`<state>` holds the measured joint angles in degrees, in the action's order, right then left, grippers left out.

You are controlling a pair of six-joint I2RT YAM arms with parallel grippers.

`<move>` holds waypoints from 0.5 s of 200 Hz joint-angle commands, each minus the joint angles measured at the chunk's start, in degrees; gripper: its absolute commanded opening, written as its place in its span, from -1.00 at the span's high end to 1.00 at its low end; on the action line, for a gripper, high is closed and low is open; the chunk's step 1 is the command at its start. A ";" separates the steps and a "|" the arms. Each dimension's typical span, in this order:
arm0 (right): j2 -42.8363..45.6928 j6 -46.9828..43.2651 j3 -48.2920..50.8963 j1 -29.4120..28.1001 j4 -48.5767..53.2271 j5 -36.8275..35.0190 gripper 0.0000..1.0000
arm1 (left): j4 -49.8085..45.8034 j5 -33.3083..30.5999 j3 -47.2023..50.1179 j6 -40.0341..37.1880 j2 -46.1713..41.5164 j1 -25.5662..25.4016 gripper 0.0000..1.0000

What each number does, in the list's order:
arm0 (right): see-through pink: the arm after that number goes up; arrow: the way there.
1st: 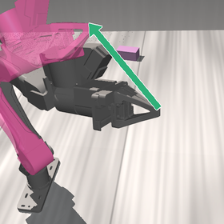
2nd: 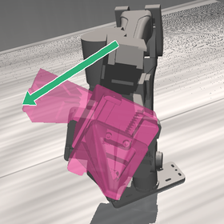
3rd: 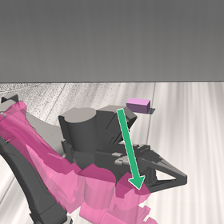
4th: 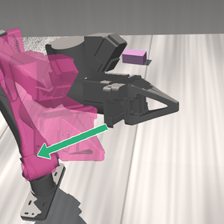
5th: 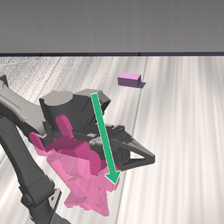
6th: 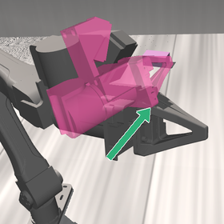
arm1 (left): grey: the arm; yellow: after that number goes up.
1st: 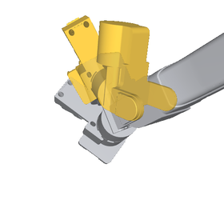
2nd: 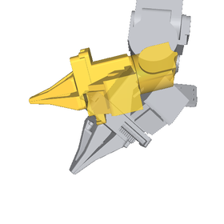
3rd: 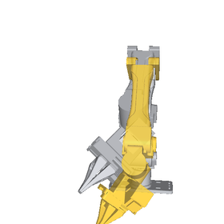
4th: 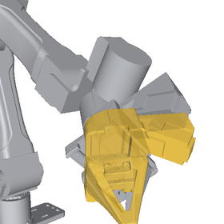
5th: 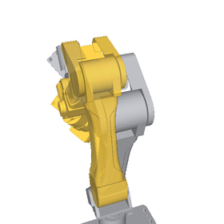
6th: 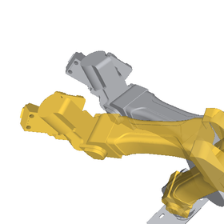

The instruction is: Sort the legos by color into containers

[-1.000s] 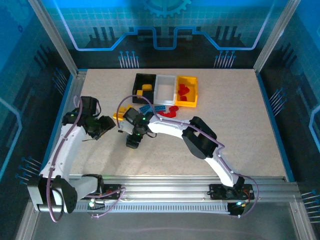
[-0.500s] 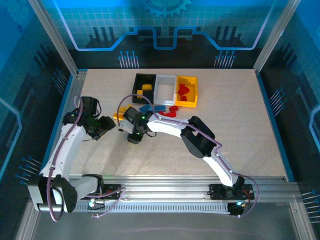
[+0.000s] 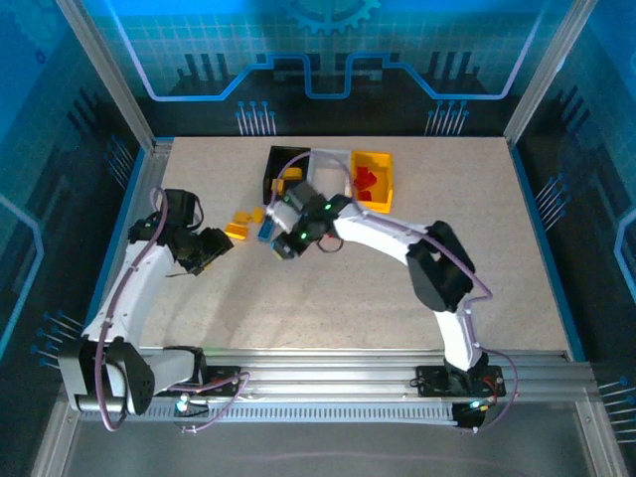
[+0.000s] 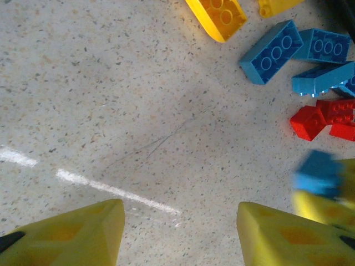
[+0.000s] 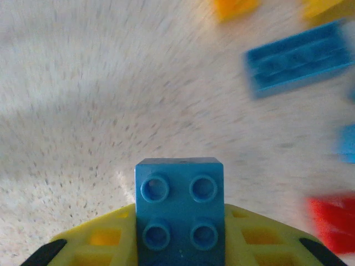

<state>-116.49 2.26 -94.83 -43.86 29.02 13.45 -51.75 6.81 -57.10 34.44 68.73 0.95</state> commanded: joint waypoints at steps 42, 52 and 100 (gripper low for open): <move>-1.32 20.16 -10.89 14.70 3.03 -2.08 0.38 | 2.84 3.21 -2.93 0.92 6.81 -3.57 -0.19; -3.95 21.42 -14.61 15.90 4.59 -2.80 0.37 | 2.81 3.36 -3.48 0.90 7.64 -3.93 -0.20; -19.94 23.34 -33.90 17.55 11.11 -6.44 0.36 | 1.35 2.97 -5.97 -0.25 10.23 -4.18 -0.23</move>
<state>-128.79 22.57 -120.77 -26.15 33.71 9.45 -49.23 8.91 -60.55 34.52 77.80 -3.03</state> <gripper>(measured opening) 0.327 0.613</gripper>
